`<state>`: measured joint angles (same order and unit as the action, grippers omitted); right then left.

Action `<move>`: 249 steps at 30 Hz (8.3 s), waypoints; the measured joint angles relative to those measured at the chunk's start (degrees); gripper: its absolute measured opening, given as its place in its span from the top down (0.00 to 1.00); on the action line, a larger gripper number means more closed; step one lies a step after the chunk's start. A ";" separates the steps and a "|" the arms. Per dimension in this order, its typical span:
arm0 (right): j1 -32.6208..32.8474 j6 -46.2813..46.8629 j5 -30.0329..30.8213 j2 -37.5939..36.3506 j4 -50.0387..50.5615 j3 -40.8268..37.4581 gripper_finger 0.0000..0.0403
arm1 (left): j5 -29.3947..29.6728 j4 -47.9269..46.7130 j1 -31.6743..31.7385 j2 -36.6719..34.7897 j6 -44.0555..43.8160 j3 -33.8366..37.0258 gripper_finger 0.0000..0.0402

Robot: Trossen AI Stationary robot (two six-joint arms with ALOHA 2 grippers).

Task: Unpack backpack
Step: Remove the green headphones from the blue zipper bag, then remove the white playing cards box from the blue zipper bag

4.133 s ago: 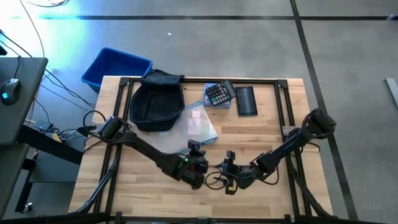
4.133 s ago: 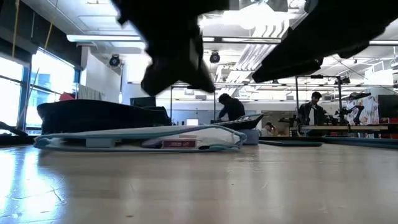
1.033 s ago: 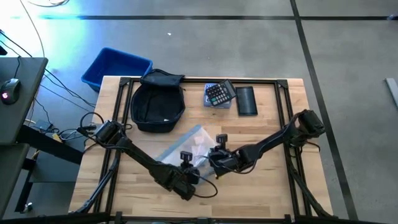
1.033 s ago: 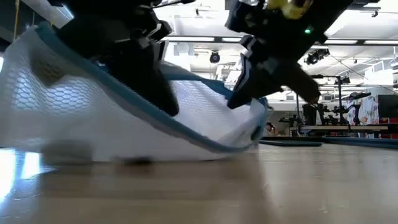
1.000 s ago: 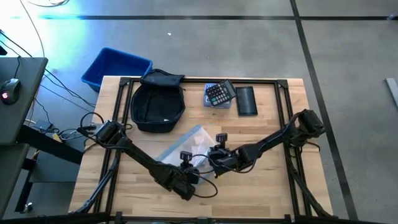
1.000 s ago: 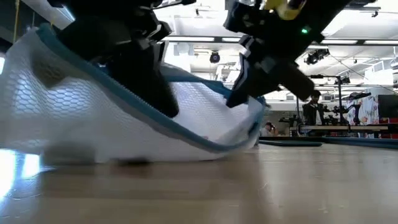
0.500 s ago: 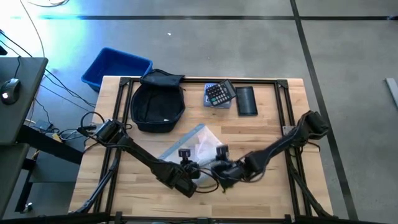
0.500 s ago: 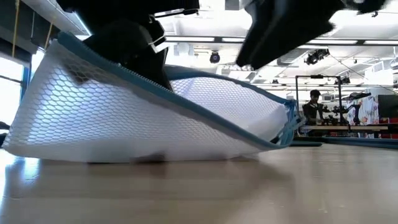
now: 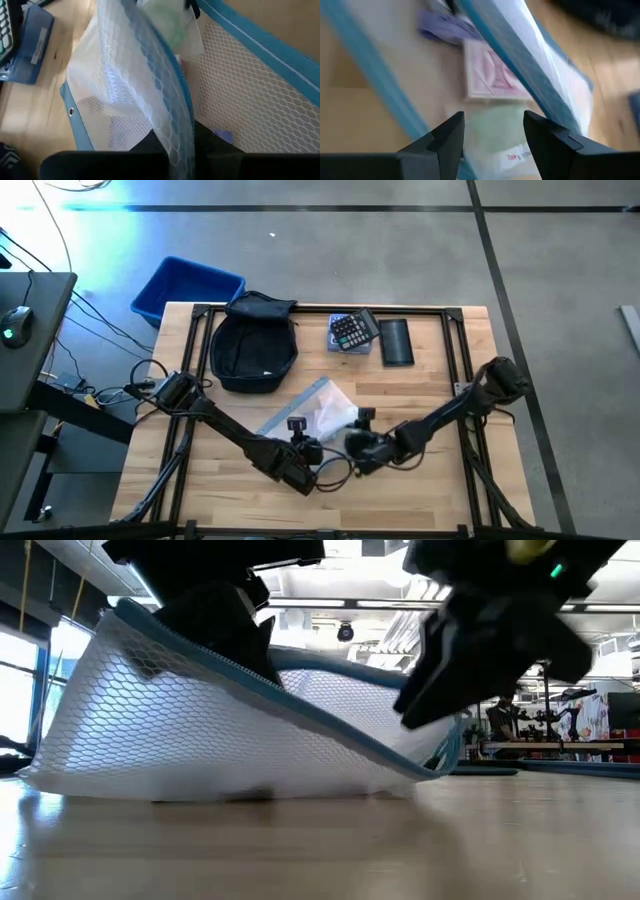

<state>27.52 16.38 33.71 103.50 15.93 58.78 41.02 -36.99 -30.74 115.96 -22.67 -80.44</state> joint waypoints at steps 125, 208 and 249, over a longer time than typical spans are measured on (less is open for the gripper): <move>-13.77 5.35 -17.98 12.63 -18.54 4.53 1.00 | 5.14 -3.10 -2.97 -0.04 -2.81 0.04 1.00; -14.57 26.87 -17.45 9.04 -1.19 4.46 0.22 | 4.69 -2.86 -1.25 -0.02 -11.17 0.04 1.00; -14.52 15.47 -11.54 8.96 -5.00 4.35 0.12 | 5.00 -3.06 -0.83 -0.02 -11.30 0.00 1.00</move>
<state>12.99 31.85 22.17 112.46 10.93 63.13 46.02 -40.05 -31.57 115.94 -33.98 -80.44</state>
